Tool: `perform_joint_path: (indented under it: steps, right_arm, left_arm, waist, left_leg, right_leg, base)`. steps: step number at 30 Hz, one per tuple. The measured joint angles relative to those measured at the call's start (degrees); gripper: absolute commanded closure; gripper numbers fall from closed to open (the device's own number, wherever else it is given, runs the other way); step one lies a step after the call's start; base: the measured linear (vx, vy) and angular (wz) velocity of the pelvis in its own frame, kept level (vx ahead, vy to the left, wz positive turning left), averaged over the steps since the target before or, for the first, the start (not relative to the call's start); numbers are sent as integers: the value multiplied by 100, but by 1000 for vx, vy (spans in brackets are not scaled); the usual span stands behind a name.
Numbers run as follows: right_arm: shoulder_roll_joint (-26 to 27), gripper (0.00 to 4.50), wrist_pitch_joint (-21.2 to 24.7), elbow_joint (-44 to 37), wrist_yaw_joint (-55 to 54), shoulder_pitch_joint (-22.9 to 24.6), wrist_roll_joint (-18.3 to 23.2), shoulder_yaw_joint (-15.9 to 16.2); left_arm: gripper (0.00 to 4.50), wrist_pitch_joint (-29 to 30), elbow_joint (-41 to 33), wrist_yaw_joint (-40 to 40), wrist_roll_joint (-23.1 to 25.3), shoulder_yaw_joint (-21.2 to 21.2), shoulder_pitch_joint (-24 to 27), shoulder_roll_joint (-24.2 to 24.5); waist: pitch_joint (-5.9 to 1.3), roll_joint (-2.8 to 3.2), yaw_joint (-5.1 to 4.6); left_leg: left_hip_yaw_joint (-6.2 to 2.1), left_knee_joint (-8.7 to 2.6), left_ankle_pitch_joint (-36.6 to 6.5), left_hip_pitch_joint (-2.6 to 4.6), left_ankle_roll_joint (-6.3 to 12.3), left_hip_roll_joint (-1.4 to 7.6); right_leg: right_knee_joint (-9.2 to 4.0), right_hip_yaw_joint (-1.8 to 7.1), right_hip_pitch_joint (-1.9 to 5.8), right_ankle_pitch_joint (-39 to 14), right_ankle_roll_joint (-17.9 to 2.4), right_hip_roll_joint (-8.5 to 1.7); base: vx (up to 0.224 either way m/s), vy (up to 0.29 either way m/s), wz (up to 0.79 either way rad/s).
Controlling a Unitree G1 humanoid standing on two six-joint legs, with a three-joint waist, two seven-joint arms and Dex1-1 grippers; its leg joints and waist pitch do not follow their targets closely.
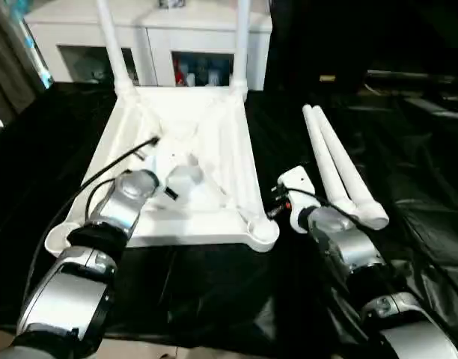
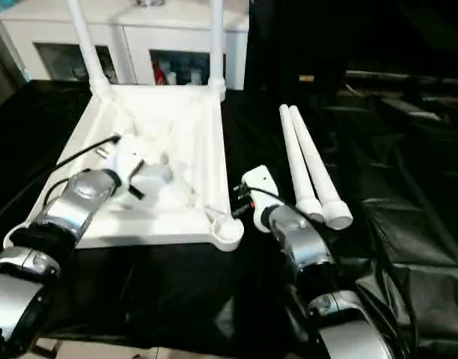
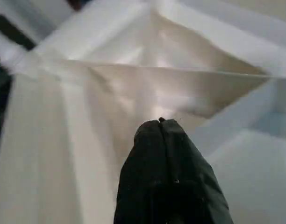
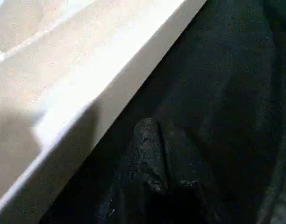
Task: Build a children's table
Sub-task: Rotate table base
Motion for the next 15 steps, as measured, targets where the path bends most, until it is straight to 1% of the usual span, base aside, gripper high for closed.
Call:
perform_joint_path:
  steps: [3,5,6,8,9,10,12,13,14,15]
  right_arm:
    - [-27,449,28,-273,-275,16,-2,-141]
    - [-78,449,117,-587,-462,54,-29,-216]
    - [-137,449,282,-869,-526,101,-43,-298]
    - [-229,449,670,-1262,-396,131,237,-560]
    - [-280,433,855,-1439,-363,125,365,-719]
    - [-310,423,998,-1545,-394,105,380,-774]
    - [-411,413,1191,-1586,-474,85,377,-844]
    - [-411,404,1274,-1585,-528,72,374,-848]
    - [-415,390,1401,-1570,-614,38,372,-860]
    - [-451,382,1578,-1559,-752,-13,364,-937]
  left_arm:
    - [450,-296,64,45,-9,29,-17,-22]
    - [450,-423,-76,-118,-69,124,40,-30]
    - [450,-513,-347,-335,-192,208,174,-34]
    - [450,-516,-1093,-810,-526,336,566,-76]
    - [450,-445,-1578,-1060,-769,355,823,-137]
    - [450,-246,-2085,-1242,-1014,366,1075,-170]
    - [416,59,-2665,-1502,-1353,343,1341,-269]
    - [408,249,-2955,-1575,-1471,346,1452,-238]
    - [408,516,-3373,-1686,-1636,327,1600,-168]
    - [405,840,-3911,-1862,-1830,259,1779,-83]
  waist:
    - [1,2,37]
    - [3,4,41]
    - [3,5,42]
    - [2,0,40]
    - [2,-2,43]
    - [2,-2,42]
    - [2,-1,32]
    - [2,-3,23]
    - [4,-4,5]
    - [4,-4,-2]
  left_leg:
    - [-2,8,0,0,0,0]
    - [-2,10,0,-2,-1,0]
    - [-2,9,0,-1,-1,-1]
    - [2,7,-3,0,3,-2]
    - [3,6,-3,0,3,0]
    - [4,6,-3,0,3,0]
    - [5,9,-1,1,2,2]
    - [7,10,0,4,2,5]
    - [8,10,0,9,1,5]
    - [10,13,1,12,-1,6]
  right_leg:
    - [3,-1,1,1,0,-1]
    - [2,-1,1,1,-1,-3]
    - [1,0,3,1,-1,-4]
    - [0,2,3,1,-1,-6]
    - [1,1,3,0,-1,-5]
    - [1,1,2,0,-1,-5]
    - [7,0,0,0,-1,-3]
    - [14,1,-2,0,-1,-3]
    - [20,3,-2,0,-1,-3]
    - [27,5,-4,-1,0,-3]
  base:
    - [0,0,0]
    - [0,0,0]
    - [0,0,0]
    - [0,0,0]
    - [0,0,0]
    - [0,0,0]
    - [0,0,0]
    - [0,0,0]
    - [0,0,0]
    - [0,0,0]
